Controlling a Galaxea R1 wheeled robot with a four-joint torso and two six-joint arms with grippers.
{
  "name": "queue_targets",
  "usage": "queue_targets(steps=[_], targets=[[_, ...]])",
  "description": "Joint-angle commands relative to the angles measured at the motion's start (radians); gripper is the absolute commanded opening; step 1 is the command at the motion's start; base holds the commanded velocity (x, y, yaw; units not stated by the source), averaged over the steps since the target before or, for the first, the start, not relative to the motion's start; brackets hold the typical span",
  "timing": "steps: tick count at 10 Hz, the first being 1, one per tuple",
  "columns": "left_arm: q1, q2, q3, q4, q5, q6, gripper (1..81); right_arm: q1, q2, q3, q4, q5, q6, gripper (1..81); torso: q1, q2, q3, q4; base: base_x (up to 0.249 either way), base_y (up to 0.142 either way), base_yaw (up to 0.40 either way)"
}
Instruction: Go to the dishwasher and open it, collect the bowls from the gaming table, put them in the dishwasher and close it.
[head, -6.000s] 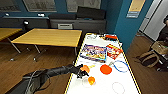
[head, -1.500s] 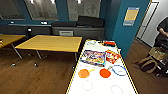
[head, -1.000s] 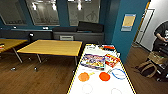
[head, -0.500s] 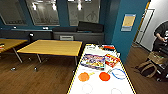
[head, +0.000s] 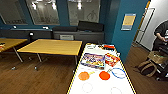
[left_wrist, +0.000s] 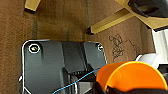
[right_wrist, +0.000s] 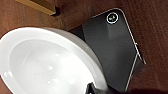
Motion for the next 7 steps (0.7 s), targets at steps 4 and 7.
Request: queue_targets(steps=[4,7], targets=[[0.012,0.024,-0.039,0.046,0.011,0.005,1.0,0.012,0.037,-0.049,-0.034,-0.065,-0.005,1.0,-0.003,-0.002,0.001,0.0,-0.126,0.0,0.0],[0.023,0.084,-0.093,0.047,0.012,0.005,1.0,0.01,0.059,-0.064,-0.045,-0.065,-0.006,1.0,-0.003,-0.002,0.001,0.0,-0.135,0.0,0.0]])
